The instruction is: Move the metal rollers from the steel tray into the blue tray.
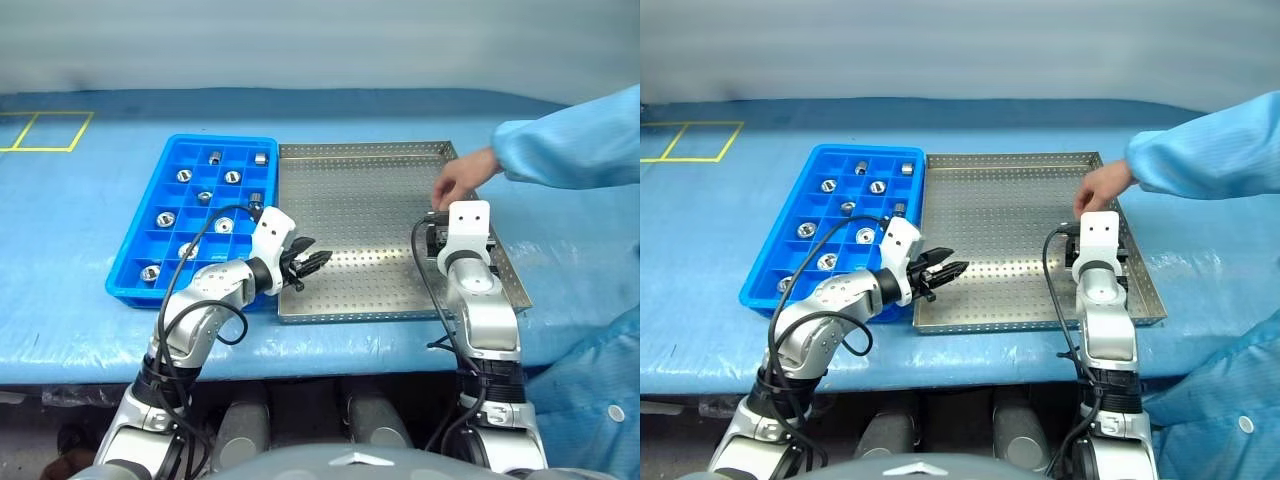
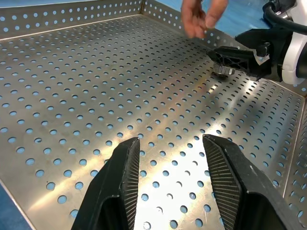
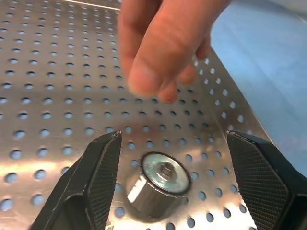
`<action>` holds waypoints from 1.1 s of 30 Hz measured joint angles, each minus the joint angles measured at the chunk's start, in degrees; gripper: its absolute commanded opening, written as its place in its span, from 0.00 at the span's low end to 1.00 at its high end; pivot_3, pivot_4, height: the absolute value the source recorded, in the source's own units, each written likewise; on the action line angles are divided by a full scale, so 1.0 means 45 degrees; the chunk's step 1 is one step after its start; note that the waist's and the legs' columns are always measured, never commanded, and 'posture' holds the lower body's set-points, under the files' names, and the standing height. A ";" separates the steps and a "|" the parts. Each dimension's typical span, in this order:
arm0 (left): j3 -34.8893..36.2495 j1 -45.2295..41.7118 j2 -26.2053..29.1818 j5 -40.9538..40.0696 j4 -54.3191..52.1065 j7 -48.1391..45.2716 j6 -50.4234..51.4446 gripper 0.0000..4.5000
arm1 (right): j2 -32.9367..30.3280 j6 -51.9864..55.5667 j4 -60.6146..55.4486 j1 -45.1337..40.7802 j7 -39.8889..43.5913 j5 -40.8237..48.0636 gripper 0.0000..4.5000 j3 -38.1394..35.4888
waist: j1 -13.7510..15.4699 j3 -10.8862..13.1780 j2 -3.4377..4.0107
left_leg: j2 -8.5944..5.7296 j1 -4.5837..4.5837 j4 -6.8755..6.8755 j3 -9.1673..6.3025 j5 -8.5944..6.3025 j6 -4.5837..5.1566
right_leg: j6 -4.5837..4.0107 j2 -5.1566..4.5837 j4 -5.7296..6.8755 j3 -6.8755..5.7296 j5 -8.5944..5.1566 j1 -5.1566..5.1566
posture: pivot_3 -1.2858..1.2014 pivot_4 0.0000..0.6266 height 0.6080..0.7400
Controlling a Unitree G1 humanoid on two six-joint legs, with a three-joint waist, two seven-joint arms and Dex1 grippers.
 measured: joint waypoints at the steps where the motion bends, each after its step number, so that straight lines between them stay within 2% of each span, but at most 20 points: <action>1: 0.0001 0.0007 0.0011 0.0014 0.0000 0.0001 -0.0005 0.49 | 0.0032 -0.0008 0.0170 0.0000 -0.0087 0.0031 0.81 -0.0071 | -0.0005 0.0000 0.0000 | 0.0000 0.0001 -0.0001 -0.0001 0.0000 0.0000 | 0.0000 0.0001 0.0001 0.0000 0.0000 0.0000 | 0.51 0.24 1.00; 33: 0.0225 0.0198 0.0360 0.0250 0.0012 0.0017 -0.0071 0.49 | 0.0301 -0.0365 0.0757 -0.0227 -0.0305 0.0668 0.81 0.0085 | 0.0025 -0.0002 0.0005 | 0.0000 0.0000 0.0000 -0.0001 0.0000 0.0001 | 0.0001 0.0002 0.0001 0.0004 0.0001 0.0001 | 0.52 0.24 1.00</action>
